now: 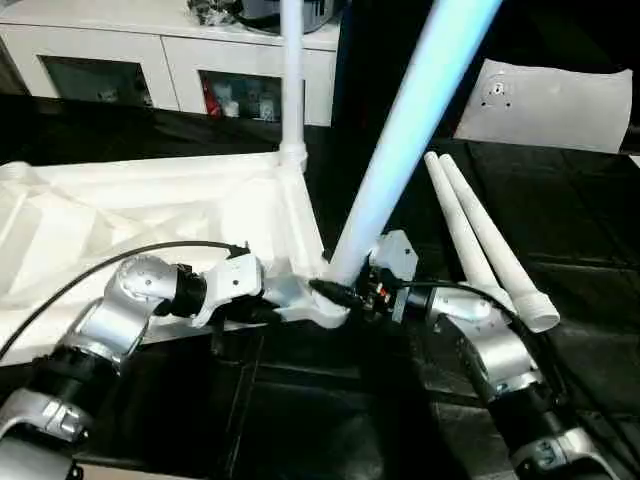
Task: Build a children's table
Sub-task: Insert table leg to table base, then rotate leg to tighten
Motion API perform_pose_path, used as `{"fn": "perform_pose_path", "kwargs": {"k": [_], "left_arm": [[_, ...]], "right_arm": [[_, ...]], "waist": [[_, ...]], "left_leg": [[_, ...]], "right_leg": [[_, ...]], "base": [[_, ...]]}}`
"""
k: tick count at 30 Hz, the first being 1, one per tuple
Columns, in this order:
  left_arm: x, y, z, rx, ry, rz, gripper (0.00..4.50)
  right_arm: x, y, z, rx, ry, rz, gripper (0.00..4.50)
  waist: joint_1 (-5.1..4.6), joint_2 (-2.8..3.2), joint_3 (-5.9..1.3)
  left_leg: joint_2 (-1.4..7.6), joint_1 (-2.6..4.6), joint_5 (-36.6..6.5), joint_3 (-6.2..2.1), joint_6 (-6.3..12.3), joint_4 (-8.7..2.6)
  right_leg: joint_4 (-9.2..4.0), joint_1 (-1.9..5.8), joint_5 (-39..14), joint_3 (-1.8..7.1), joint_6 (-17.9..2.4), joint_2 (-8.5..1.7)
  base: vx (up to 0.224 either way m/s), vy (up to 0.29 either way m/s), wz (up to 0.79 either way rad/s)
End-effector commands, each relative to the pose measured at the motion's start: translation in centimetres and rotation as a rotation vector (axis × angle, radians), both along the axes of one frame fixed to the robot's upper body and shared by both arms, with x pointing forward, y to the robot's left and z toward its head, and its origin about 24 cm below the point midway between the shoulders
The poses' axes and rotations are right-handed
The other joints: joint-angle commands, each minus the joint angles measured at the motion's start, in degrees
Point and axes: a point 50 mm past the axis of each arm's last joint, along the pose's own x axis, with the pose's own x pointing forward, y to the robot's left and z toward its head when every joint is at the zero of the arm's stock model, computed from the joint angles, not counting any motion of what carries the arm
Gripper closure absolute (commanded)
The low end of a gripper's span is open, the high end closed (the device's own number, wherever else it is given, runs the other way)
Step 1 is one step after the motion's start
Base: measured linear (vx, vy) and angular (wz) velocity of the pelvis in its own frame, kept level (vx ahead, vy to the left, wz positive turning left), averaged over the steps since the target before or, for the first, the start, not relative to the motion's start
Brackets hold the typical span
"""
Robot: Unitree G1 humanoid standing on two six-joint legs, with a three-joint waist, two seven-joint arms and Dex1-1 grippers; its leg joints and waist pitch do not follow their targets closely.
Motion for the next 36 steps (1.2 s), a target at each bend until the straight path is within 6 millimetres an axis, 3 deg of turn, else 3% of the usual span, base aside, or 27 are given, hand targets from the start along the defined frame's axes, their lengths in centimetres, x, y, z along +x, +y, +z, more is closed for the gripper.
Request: {"fn": "perform_pose_path", "kwargs": {"k": [1, 5, 9, 16, 20, 21, 24, 25, 27, 31, 32, 33, 34, 35, 36], "left_arm": [[0.5, -0.3, 1.3, 0.037, -0.054, -0.065, 4.5], [0.9, -0.3, 1.4, 0.057, -0.06, -0.084, 4.5], [1.0, -0.1, 1.3, 0.068, -0.061, -0.086, 4.5], [1.0, -0.1, 1.1, 0.065, -0.052, -0.095, 4.5], [1.0, 0.2, 1.0, 0.057, -0.048, -0.074, 4.5], [1.0, 0.4, 1.0, 0.036, -0.05, -0.031, 4.5], [0.7, 0.6, 1.0, 0.0, -0.048, 0.041, 4.5], [0.4, 0.6, 1.0, -0.018, -0.046, 0.083, 4.5], [0.0, 0.5, 1.0, -0.043, -0.04, 0.134, 4.5], [-1.6, -1.6, 0.7, -0.163, -0.02, 0.289, 4.5], [-1.7, -1.8, 0.7, -0.167, -0.019, 0.294, 4.5], [-2.2, -2.9, 0.4, -0.179, -0.021, 0.332, 4.5], [-2.2, -2.9, 0.4, -0.179, -0.021, 0.334, 4.5], [-2.4, -3.5, 0.3, -0.177, -0.025, 0.355, 4.5], [-2.7, -4.8, 0.1, -0.182, -0.034, 0.396, 4.5]], "right_arm": [[-2.5, 0.0, -4.7, -0.129, 0.228, 0.1, 2.6], [-3.2, 0.4, -5.2, -0.141, 0.256, 0.156, 2.6], [-3.7, 0.8, -5.4, -0.141, 0.267, 0.181, 2.6], [-4.1, 1.5, -5.8, -0.138, 0.281, 0.205, 2.6], [-3.6, 1.8, -5.6, -0.121, 0.269, 0.155, 2.6], [-3.2, 1.9, -5.6, -0.113, 0.26, 0.112, 2.6], [-2.3, 2.0, -5.6, -0.111, 0.239, 0.011, 2.6], [-1.8, 2.1, -5.5, -0.103, 0.228, -0.056, 2.6], [-1.1, 2.1, -5.4, -0.088, 0.222, -0.144, 2.6], [0.5, 2.3, -5.1, -0.031, 0.231, -0.368, 2.6], [0.6, 2.4, -5.1, -0.028, 0.233, -0.378, 2.6], [1.0, 2.7, -5.0, -0.009, 0.242, -0.442, 2.6], [1.0, 2.7, -5.0, -0.008, 0.242, -0.445, 2.6], [1.3, 3.0, -5.0, -0.001, 0.243, -0.482, 2.6], [1.7, 3.5, -5.0, 0.013, 0.258, -0.54, 2.6]], "waist": [[-0.25, 0.99, -2.85], [-0.06, 0.97, -2.76], [-0.01, 1.13, -2.51], [-0.06, 0.97, -2.5], [-0.13, 0.93, -2.33], [-0.11, 0.65, -2.38], [-0.18, 1.0, -2.16], [-0.65, 0.83, -1.7], [-1.13, 0.74, -1.54], [-2.77, 0.48, -1.41], [-2.83, 0.57, -1.43], [-3.07, 0.13, -1.62], [-3.19, 0.36, -1.63], [-3.05, -0.18, -1.85], [-3.06, -0.11, -2.04]], "left_leg": [[2.8, 0.85, -7.87, -0.62, 1.43, -3.51], [2.83, 0.91, -9.15, -0.66, 0.6, -3.7], [2.96, 1.25, -13.46, -0.79, -0.82, -4.13], [2.97, 1.18, -13.51, -0.86, -0.94, -4.29], [3.0, 1.22, -14.63, -0.87, -1.09, -4.46], [3.05, 1.29, -15.13, -0.86, -1.29, -4.52], [3.17, 1.41, -16.87, -1.02, -2.22, -4.79], [3.16, 1.51, -20.69, -1.19, -2.87, -5.12], [3.08, 1.56, -22.71, -1.48, -3.03, -5.17], [3.16, 1.09, -23.81, -1.96, -3.44, -5.5], [3.1, 1.22, -23.74, -1.89, -3.32, -5.41], [3.12, 1.11, -22.42, -1.72, -2.87, -5.31], [3.1, 0.78, -21.45, -1.8, -2.79, -5.37], [2.89, 0.77, -19.7, -1.46, -2.06, -5.13], [3.06, 0.92, -18.02, -1.27, -1.81, -4.89]], "right_leg": [[-3.42, 2.23, 5.14, 2.07, -13.79, -4.1], [-3.53, 2.21, 3.9, 2.06, -13.71, -4.16], [-4.12, 2.07, -2.71, 2.19, -13.26, -4.4], [-4.17, 2.03, -2.75, 2.25, -13.06, -4.4], [-4.38, 1.88, -4.64, 2.26, -12.97, -4.42], [-4.49, 1.88, -6.04, 2.29, -12.72, -4.48], [-4.58, 1.58, -8.96, 2.4, -12.61, -4.71], [-5.07, 1.27, -15.51, 2.48, -11.69, -4.75], [-5.61, 1.06, -21.39, 2.63, -10.38, -4.92], [-5.78, 0.84, -25.23, 2.39, -9.36, -4.8], [-5.84, 0.7, -24.9, 2.45, -9.29, -4.69], [-5.77, 0.8, -22.55, 2.61, -9.63, -4.65], [-5.54, 1.02, -20.92, 2.57, -10.02, -4.67], [-5.7, 1.0, -18.63, 2.51, -9.86, -4.32], [-5.35, 0.9, -15.22, 2.78, -10.81, -4.45]], "base": [[0.0, 0.0, 0.0], [0.0, 0.0, 0.0], [0.0, 0.0, 0.0], [0.0, 0.0, 0.0], [0.0, 0.0, 0.0], [0.0, 0.0, 0.0], [0.0, 0.0, 0.0], [0.0, 0.0, 0.0], [0.0, 0.0, 0.0], [0.0, 0.0, 0.0], [0.0, 0.0, 0.0], [0.0, 0.0, 0.0], [0.0, 0.0, 0.0], [0.0, 0.0, 0.0], [0.0, 0.0, 0.0]]}}
